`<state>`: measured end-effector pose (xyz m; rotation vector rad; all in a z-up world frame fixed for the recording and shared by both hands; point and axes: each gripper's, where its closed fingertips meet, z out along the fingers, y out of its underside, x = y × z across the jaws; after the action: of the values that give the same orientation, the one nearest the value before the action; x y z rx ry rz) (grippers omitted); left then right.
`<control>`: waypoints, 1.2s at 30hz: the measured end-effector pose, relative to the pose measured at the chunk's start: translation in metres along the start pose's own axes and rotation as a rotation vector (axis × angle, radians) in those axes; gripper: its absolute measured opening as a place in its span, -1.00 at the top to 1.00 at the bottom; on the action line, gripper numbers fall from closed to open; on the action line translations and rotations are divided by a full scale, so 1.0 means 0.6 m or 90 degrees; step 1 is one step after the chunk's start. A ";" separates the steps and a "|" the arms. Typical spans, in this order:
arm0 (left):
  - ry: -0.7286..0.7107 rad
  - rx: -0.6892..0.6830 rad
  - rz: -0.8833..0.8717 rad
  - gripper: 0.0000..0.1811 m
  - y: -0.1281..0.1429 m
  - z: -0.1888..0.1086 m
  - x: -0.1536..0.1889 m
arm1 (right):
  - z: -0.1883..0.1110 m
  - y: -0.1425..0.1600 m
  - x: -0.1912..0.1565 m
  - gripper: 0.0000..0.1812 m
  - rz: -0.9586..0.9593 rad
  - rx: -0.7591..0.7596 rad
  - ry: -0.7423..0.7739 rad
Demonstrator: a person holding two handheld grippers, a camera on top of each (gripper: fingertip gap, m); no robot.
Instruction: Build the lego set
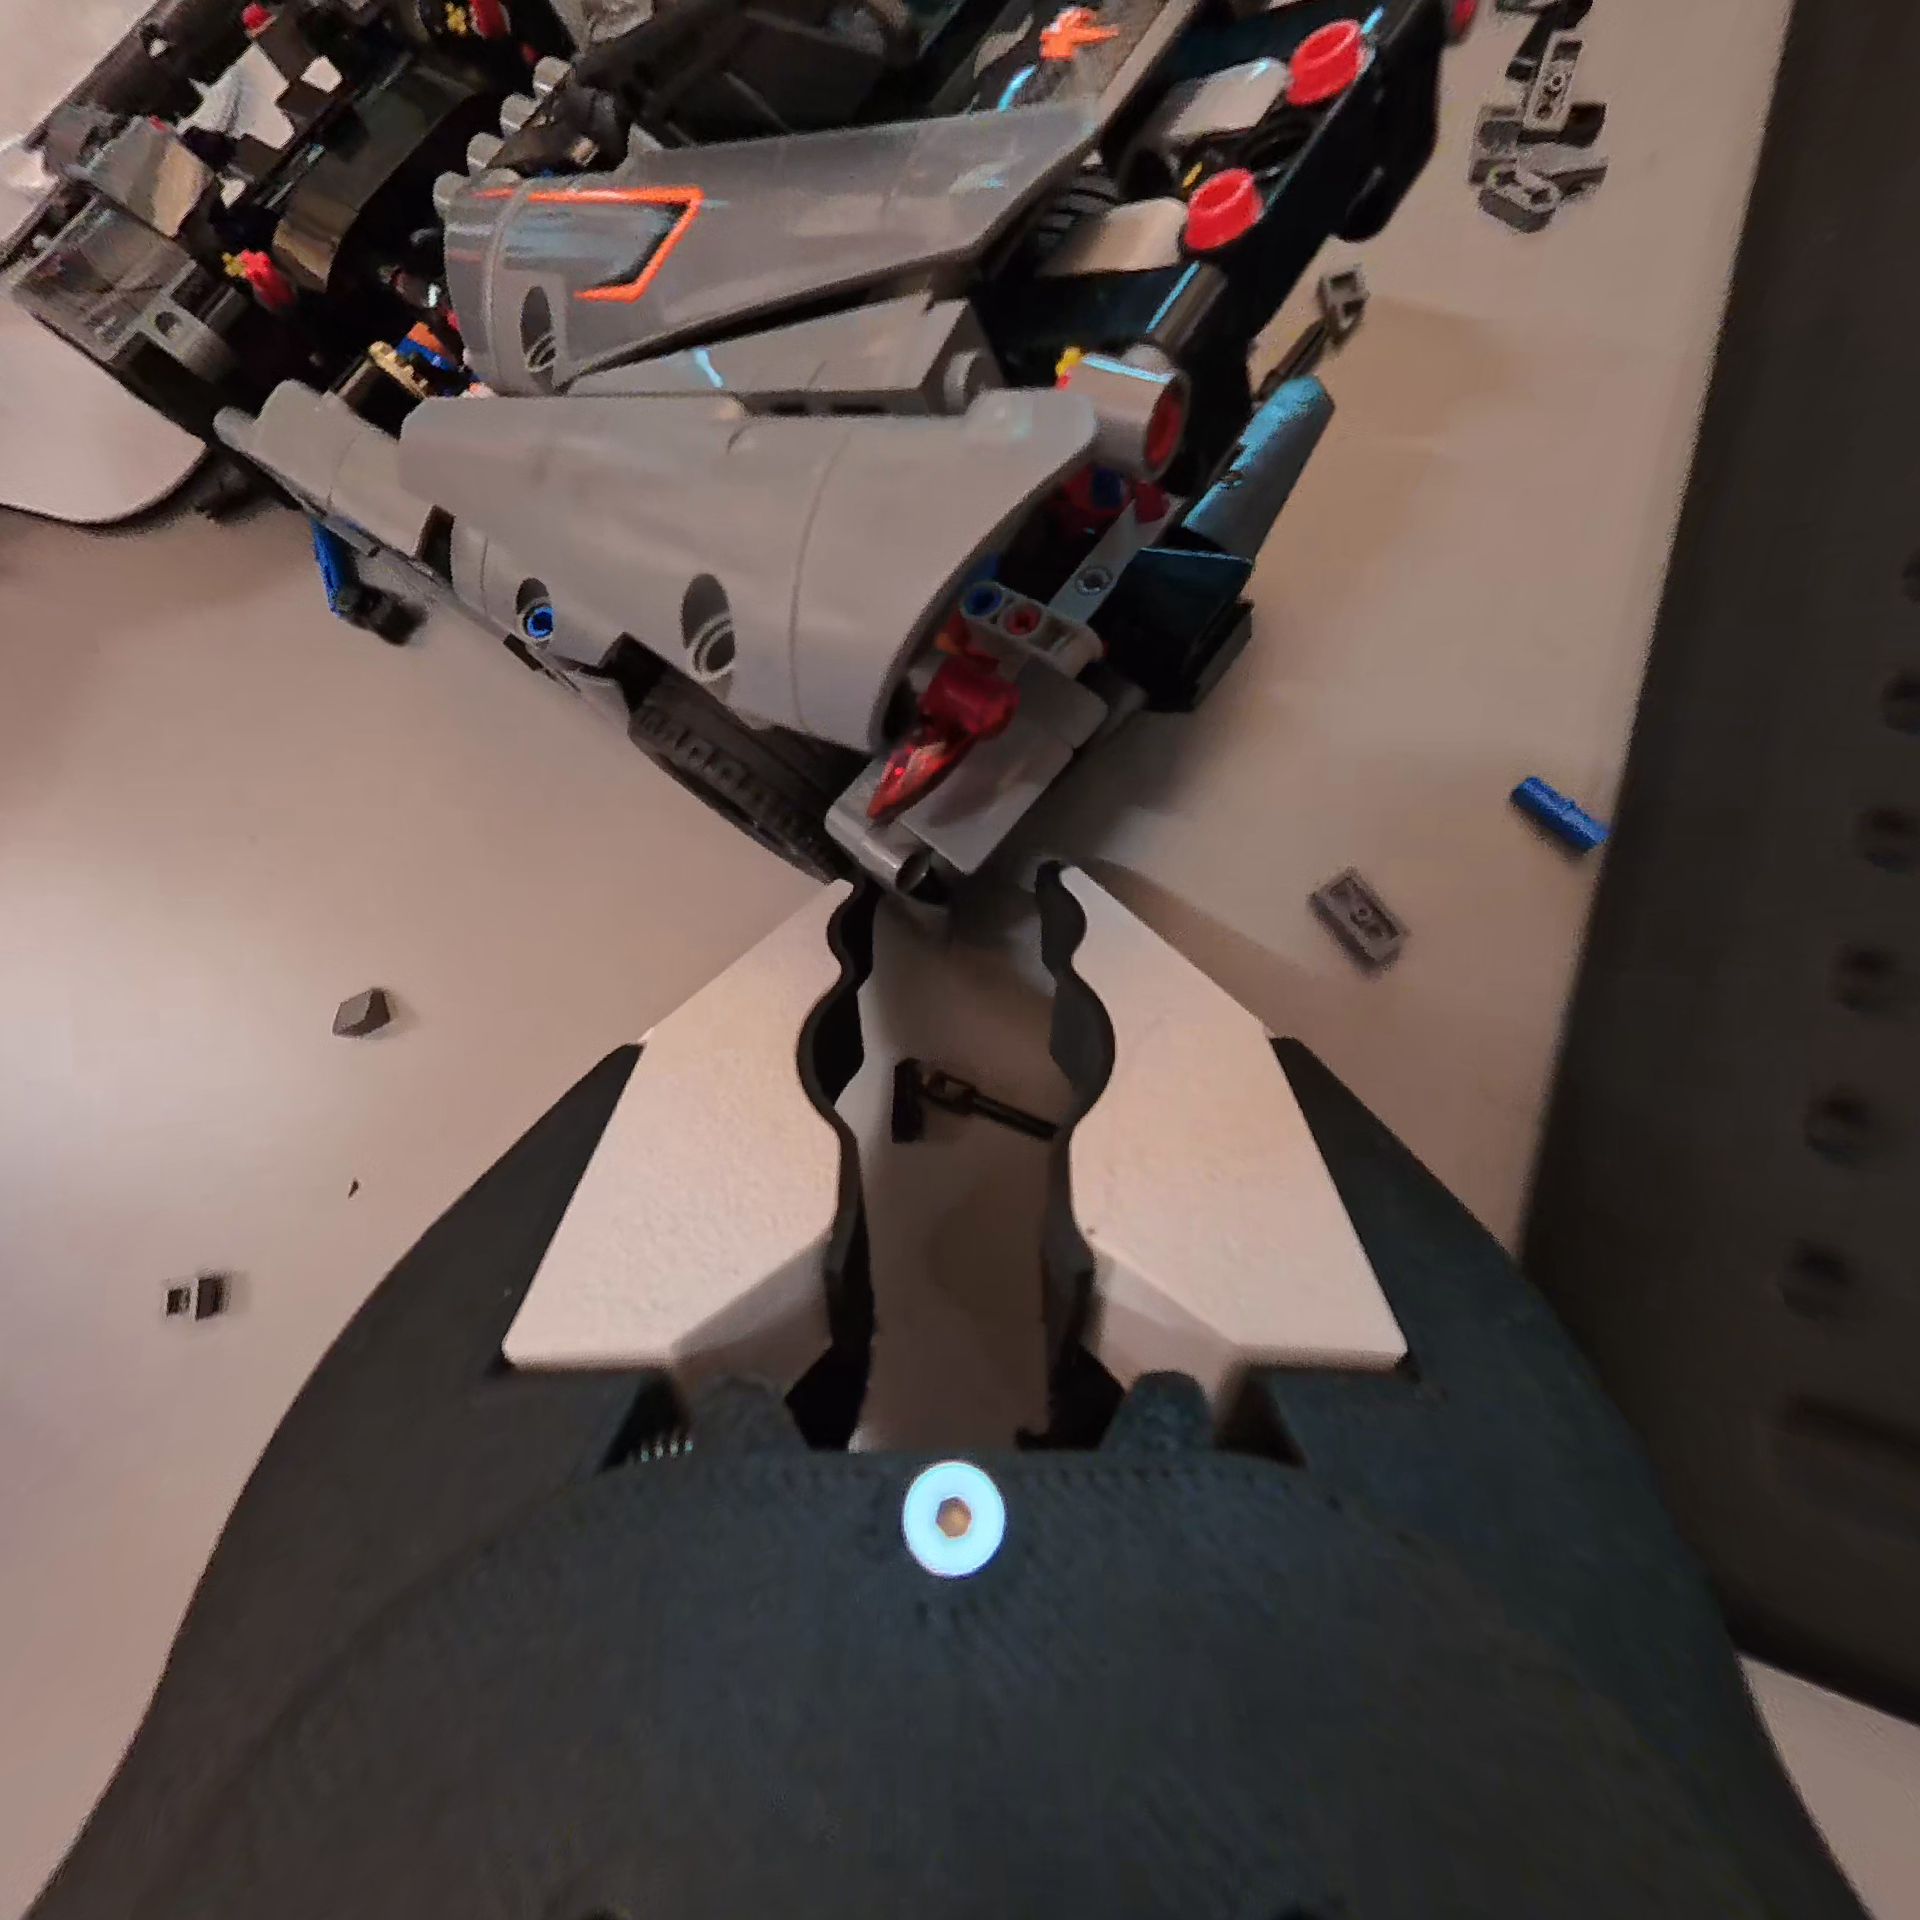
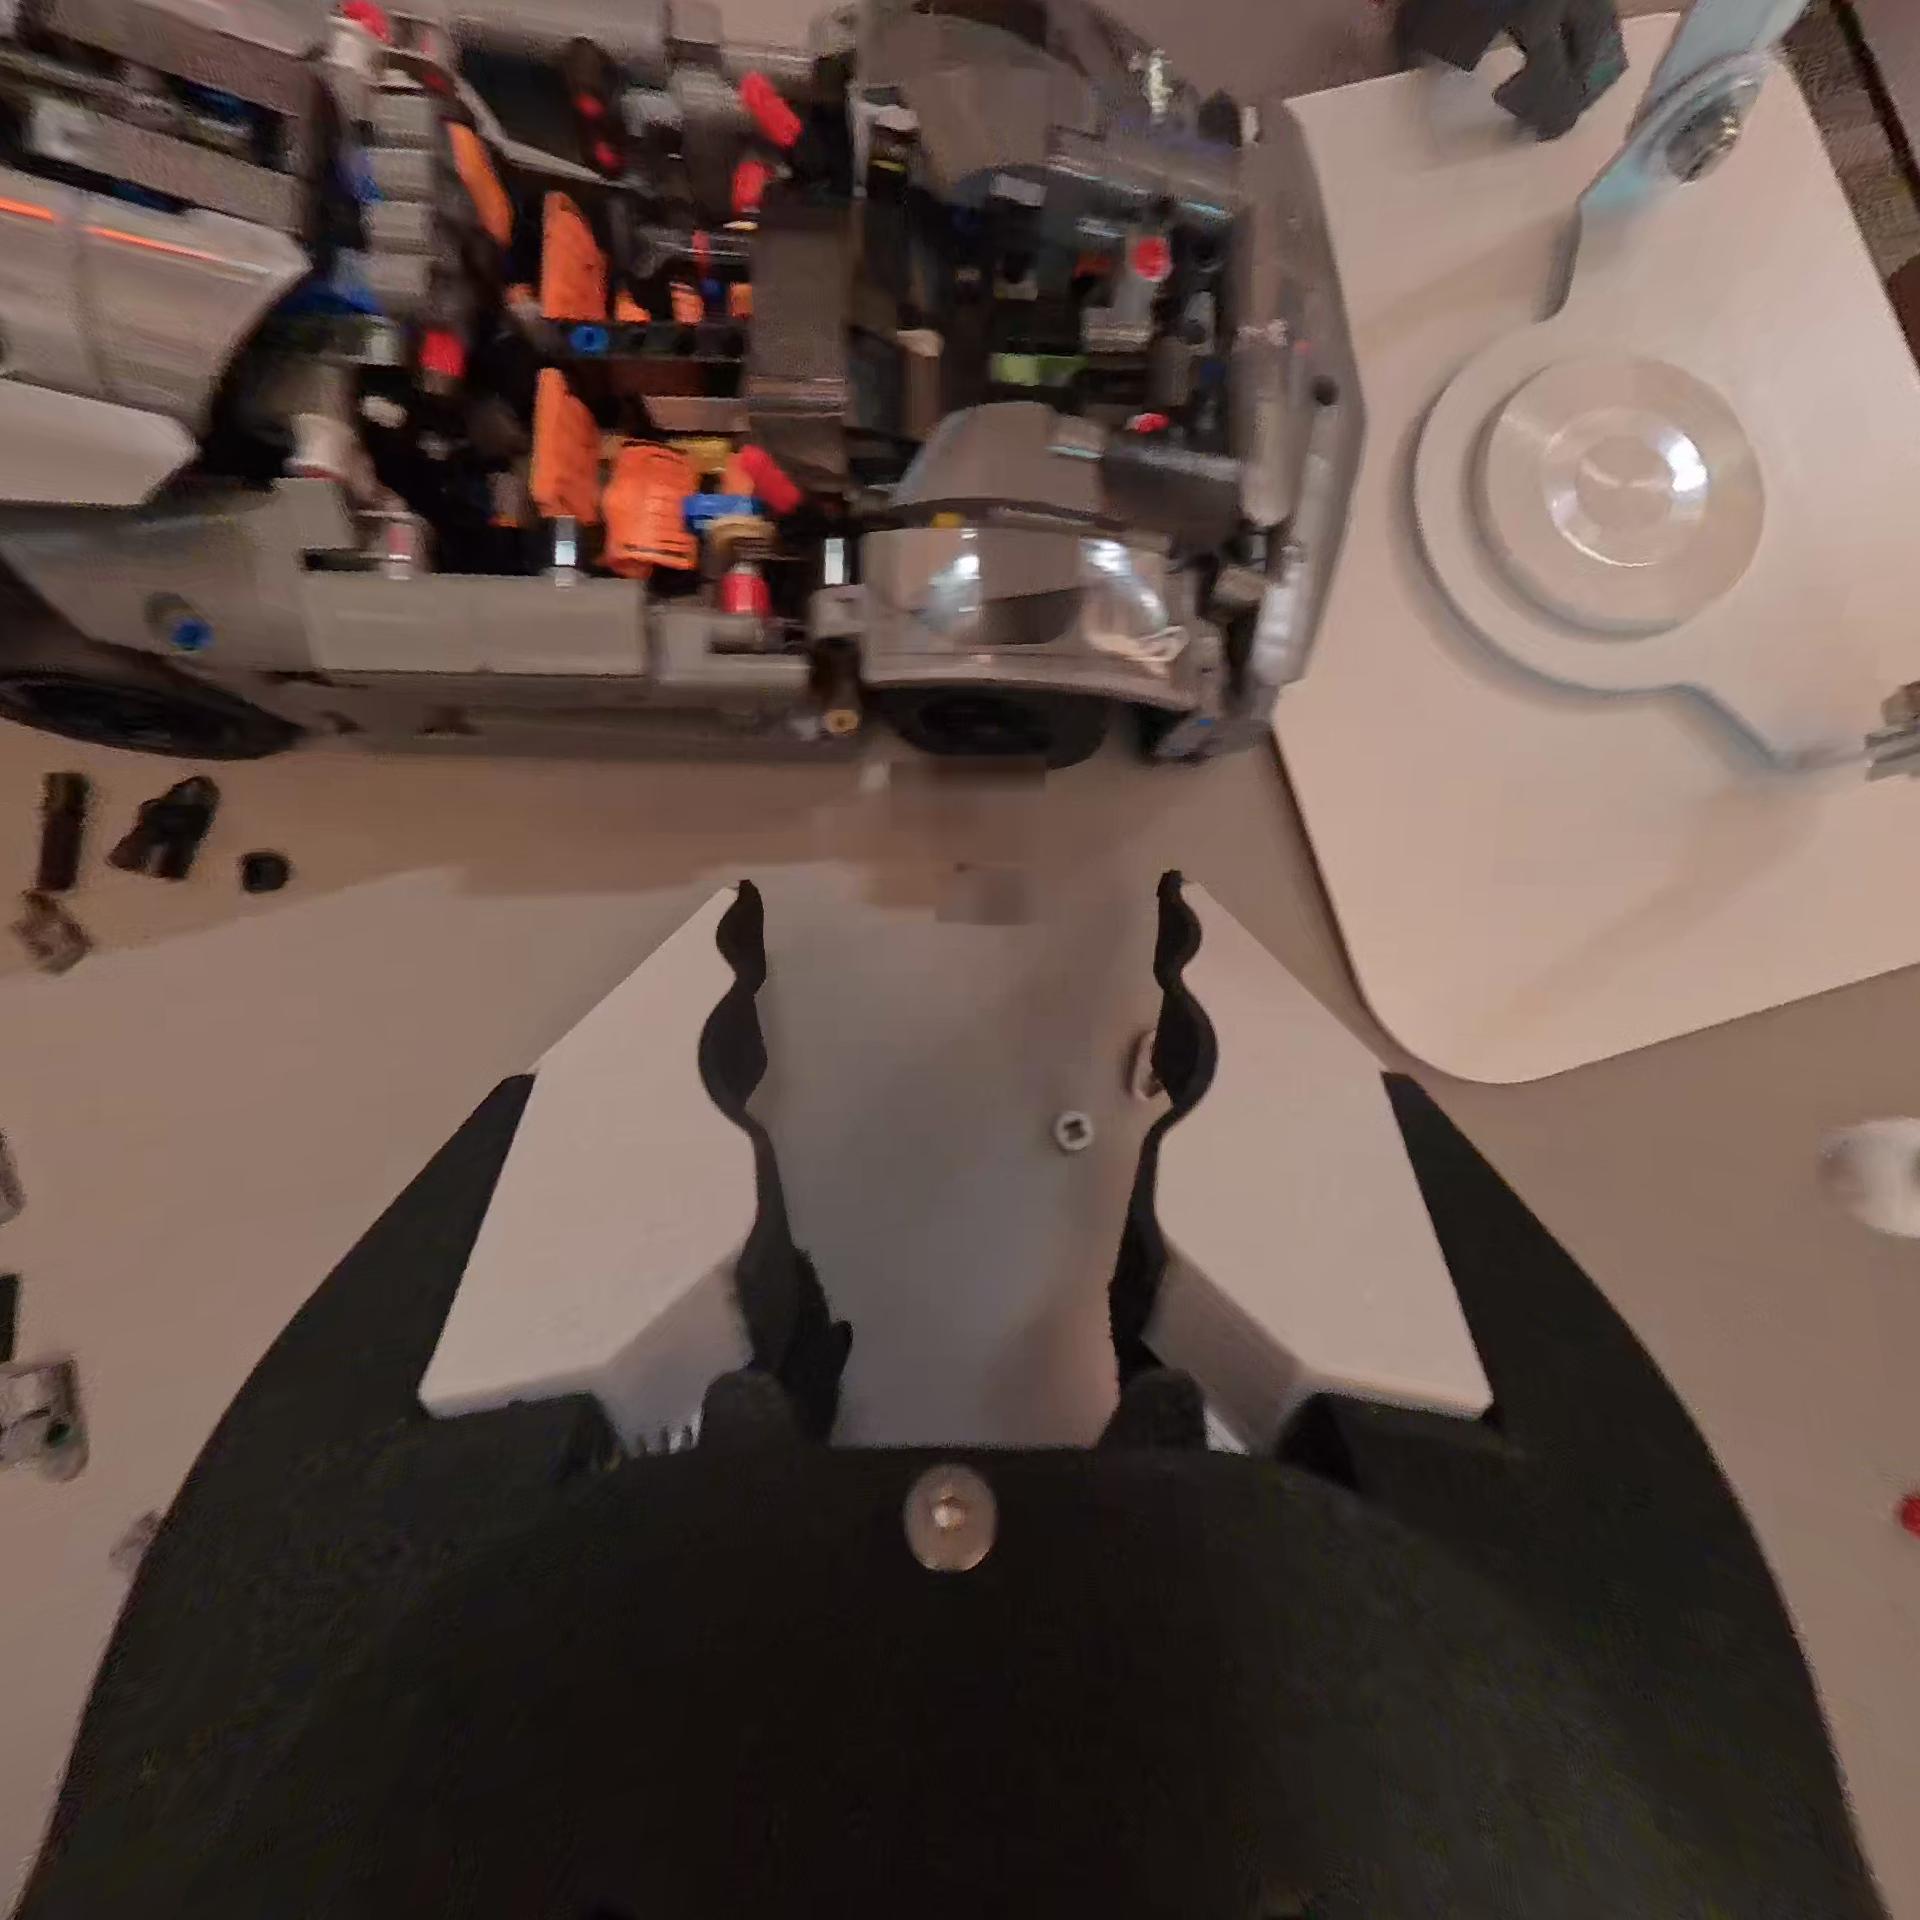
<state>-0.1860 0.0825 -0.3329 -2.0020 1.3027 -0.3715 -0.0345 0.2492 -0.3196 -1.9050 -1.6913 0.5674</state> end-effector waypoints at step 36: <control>-0.025 0.067 0.059 0.68 -0.093 0.038 0.030 | -0.039 0.021 -0.220 0.76 -0.021 0.015 0.007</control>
<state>-0.1267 0.0893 -0.3126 -1.8454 1.3190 -0.3480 -0.0273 0.1151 -0.3140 -1.8563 -1.6991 0.5607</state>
